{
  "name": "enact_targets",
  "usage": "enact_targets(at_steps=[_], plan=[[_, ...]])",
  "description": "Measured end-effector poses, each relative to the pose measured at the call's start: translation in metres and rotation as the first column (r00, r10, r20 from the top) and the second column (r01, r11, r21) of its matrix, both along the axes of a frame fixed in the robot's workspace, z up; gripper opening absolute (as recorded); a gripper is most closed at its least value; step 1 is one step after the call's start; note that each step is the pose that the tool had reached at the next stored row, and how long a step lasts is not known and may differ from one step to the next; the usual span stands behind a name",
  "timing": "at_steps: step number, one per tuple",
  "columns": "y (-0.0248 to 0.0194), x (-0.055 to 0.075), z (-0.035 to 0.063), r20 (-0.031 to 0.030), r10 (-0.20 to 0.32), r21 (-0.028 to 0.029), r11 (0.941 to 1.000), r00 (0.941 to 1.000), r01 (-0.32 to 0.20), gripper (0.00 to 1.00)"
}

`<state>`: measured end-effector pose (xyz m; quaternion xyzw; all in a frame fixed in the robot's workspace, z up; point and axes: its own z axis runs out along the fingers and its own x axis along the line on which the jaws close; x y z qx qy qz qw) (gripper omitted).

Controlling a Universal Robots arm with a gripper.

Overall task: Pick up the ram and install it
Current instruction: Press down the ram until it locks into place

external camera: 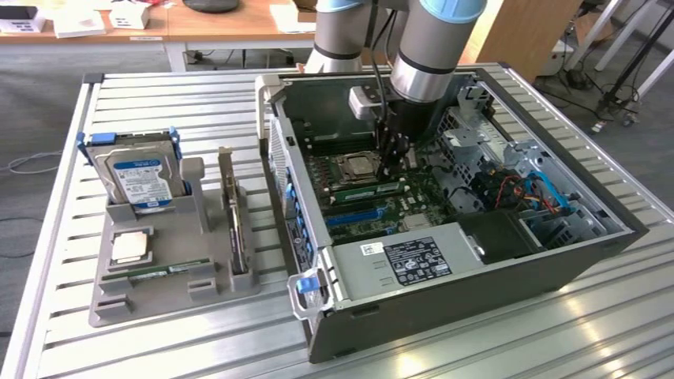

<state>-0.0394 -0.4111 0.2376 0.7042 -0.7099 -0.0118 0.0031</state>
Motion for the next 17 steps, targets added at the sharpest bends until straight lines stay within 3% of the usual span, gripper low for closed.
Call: enact_targets(at_steps=[17], plan=[[0.0000, 0.0000, -0.0073, 0.0000, 0.000, 0.0000, 1.0000, 1.0000, 0.000, 0.11]])
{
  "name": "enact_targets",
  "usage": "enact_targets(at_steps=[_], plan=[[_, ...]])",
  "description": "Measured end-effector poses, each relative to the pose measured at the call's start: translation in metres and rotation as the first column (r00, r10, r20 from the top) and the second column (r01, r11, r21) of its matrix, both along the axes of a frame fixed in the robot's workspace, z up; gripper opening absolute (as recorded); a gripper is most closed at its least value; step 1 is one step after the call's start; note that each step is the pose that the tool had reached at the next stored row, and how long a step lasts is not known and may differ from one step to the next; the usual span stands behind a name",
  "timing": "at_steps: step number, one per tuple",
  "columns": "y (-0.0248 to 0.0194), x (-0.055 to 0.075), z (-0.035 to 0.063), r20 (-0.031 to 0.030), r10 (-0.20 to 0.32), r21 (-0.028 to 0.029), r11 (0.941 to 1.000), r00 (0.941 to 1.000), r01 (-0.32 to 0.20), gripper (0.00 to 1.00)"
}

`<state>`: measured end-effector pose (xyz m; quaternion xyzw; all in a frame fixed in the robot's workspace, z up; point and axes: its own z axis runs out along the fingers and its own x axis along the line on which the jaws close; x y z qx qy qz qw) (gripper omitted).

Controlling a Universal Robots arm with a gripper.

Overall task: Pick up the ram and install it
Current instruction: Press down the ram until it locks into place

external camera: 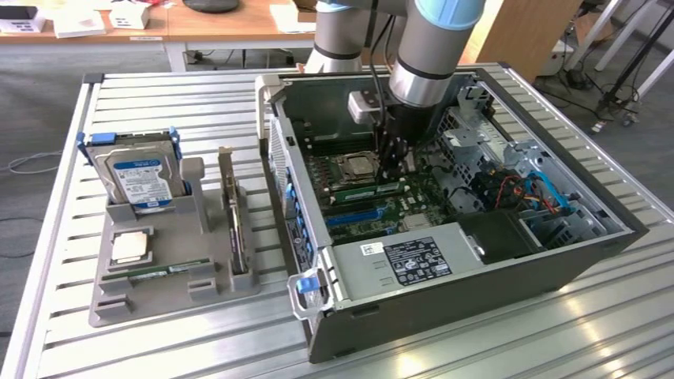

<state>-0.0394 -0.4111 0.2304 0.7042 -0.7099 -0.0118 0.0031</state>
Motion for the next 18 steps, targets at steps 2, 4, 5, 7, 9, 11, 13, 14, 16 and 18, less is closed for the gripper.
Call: enact_targets(at_steps=[2, 4, 5, 7, 9, 11, 13, 14, 16, 18], plan=[[-0.0001, 0.0000, -0.0008, -0.0002, 0.000, -0.0004, 1.0000, 1.0000, 0.000, 0.11], [-0.0001, 0.0000, -0.0009, -0.0003, 0.000, -0.0006, 1.0000, 1.0000, 0.000, 0.11], [-0.0001, 0.0000, -0.0009, -0.0003, 0.000, -0.0007, 1.0000, 1.0000, 0.000, 0.11], [0.0000, 0.0000, -0.0016, 0.0000, 0.000, -0.0001, 1.0000, 1.0000, 0.000, 0.11], [0.0000, 0.0000, -0.0026, -0.0001, 0.000, -0.0002, 1.0000, 1.0000, 0.000, 0.11], [-0.0001, -0.0001, -0.0027, -0.0003, 0.000, -0.0006, 1.0000, 1.0000, 0.000, 0.11], [-0.0001, 0.0000, -0.0029, -0.0003, 0.000, -0.0006, 1.0000, 1.0000, 0.000, 0.11], [0.0000, 0.0000, -0.0036, 0.0000, 0.000, 0.0000, 1.0000, 1.0000, 0.000, 0.11], [-0.0001, 0.0000, -0.0043, -0.0002, 0.000, -0.0005, 1.0000, 1.0000, 0.000, 0.11], [-0.0002, -0.0001, -0.0044, -0.0003, 0.000, -0.0007, 1.0000, 1.0000, 0.000, 0.11]])
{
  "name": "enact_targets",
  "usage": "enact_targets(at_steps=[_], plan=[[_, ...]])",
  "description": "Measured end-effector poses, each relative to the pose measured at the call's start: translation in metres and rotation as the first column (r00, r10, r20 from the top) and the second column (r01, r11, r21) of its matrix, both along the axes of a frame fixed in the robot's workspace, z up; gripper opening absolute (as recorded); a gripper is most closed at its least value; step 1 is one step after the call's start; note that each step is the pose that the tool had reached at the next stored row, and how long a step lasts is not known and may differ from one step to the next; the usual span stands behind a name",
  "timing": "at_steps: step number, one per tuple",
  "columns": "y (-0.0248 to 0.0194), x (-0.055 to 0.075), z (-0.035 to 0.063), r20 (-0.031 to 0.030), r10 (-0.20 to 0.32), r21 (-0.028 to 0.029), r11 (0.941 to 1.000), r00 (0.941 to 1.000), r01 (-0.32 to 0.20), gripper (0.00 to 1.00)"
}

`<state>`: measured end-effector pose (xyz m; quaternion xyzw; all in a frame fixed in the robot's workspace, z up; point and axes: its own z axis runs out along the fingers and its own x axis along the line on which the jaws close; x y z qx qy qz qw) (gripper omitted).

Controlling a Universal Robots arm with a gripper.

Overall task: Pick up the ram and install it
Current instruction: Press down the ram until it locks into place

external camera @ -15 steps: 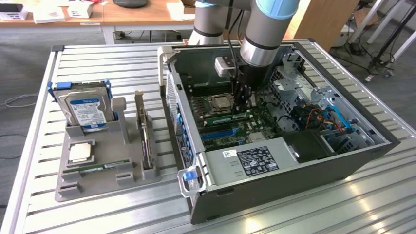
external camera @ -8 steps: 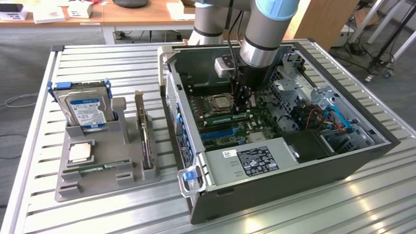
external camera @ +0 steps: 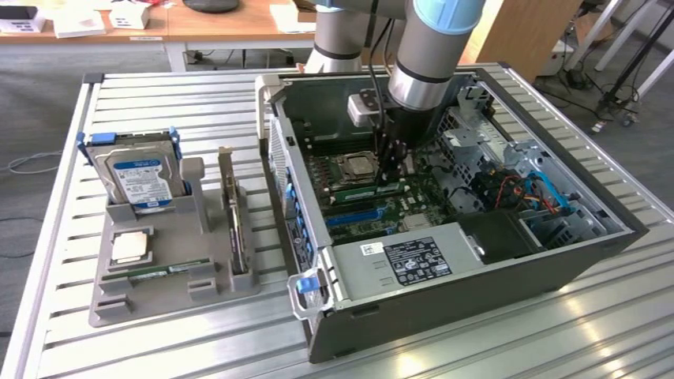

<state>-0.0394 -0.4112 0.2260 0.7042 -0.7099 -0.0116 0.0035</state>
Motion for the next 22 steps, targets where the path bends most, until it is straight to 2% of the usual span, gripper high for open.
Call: enact_targets(at_steps=[14, 22], plan=[[0.0000, 0.0000, -0.0019, 0.0000, 0.000, 0.0006, 1.0000, 1.0000, 0.000, 0.11], [0.0001, 0.0000, -0.0033, 0.0002, 0.000, 0.0093, 1.0000, 1.0000, 0.000, 0.11]])
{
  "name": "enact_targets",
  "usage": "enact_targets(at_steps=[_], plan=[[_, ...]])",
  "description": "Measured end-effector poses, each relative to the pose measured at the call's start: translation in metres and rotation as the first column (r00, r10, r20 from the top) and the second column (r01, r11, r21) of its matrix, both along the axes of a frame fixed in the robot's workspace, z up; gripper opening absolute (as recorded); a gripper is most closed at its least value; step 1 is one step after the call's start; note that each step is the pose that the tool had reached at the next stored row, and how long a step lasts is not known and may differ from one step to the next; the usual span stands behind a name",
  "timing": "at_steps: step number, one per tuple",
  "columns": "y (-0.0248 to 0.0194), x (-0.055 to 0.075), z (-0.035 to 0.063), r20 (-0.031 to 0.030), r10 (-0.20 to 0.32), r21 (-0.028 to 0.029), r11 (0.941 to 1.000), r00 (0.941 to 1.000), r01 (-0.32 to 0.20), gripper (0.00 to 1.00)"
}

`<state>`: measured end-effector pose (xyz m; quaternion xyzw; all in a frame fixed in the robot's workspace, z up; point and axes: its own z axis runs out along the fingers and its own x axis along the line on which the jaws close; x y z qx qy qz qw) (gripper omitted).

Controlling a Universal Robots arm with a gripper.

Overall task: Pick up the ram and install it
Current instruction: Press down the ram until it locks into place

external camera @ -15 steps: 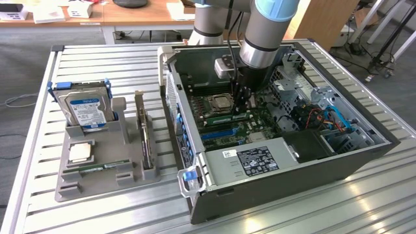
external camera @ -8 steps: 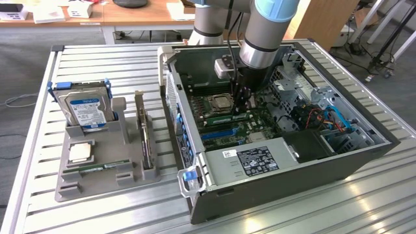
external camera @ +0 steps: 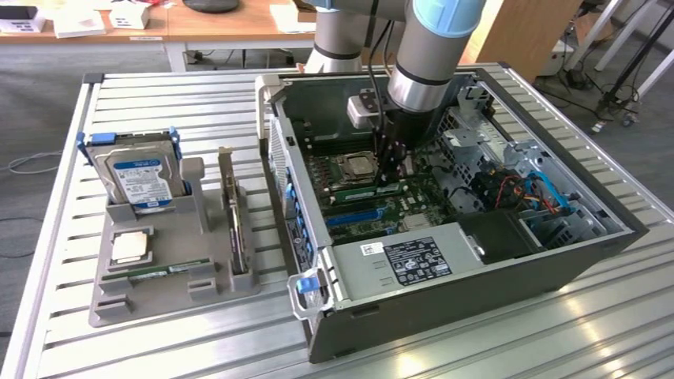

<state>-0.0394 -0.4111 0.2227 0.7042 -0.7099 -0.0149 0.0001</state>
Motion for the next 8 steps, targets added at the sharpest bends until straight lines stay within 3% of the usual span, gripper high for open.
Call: enact_targets(at_steps=[8], plan=[[-0.0001, 0.0000, -0.0004, -0.0002, 0.000, 0.0008, 1.0000, 1.0000, 0.000, 0.11]])
